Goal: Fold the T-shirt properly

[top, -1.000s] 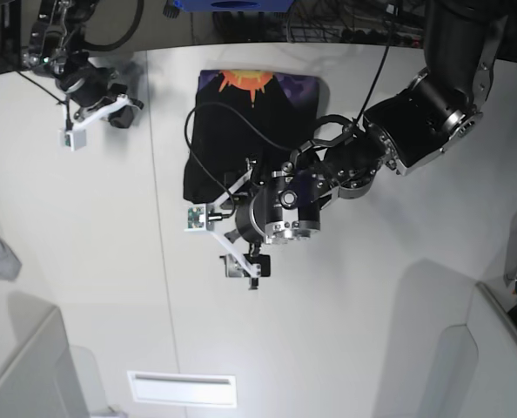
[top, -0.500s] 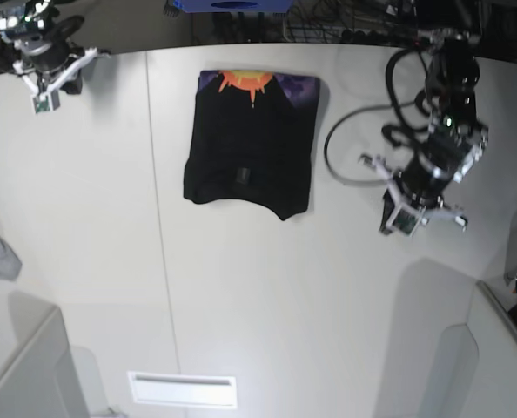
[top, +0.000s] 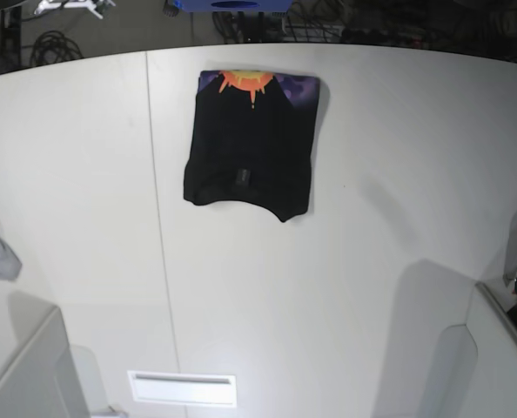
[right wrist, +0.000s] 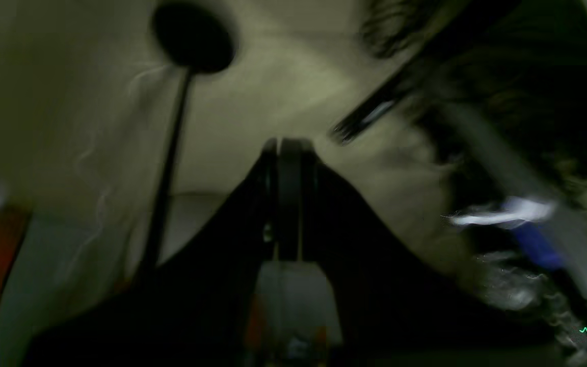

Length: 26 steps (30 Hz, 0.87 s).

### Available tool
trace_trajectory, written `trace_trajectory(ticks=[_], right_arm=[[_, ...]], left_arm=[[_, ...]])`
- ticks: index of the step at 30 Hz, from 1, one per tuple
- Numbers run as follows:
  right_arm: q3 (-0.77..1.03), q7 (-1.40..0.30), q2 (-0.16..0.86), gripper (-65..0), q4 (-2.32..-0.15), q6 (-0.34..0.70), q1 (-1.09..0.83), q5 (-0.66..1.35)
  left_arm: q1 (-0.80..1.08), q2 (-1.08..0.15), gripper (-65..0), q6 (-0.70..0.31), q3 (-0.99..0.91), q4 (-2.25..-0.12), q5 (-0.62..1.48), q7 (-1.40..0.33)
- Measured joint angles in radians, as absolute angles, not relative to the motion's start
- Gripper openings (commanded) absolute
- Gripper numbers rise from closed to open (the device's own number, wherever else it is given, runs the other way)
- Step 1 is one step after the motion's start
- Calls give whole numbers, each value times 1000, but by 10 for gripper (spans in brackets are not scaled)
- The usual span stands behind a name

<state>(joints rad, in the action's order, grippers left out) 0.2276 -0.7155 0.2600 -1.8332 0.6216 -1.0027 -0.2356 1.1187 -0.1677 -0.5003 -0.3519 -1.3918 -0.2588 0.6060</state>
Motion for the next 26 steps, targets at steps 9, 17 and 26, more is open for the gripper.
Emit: trace_trajectory(ticks=[9,17,26], right_arm=[[-146,-437,223,-650,-1079,442,-809,-81],[-251,390,56,-650,-27,130,-401,-82],[-251,408,-32,-650,-60,130,-412,-83]], left_arm=[[588,-177,-650,-499,-300,-220,-327,883],[329,-189,-650,-448,-179,-25,-443,543],[341,-203,-650,-287,-160,-85,-463,505]])
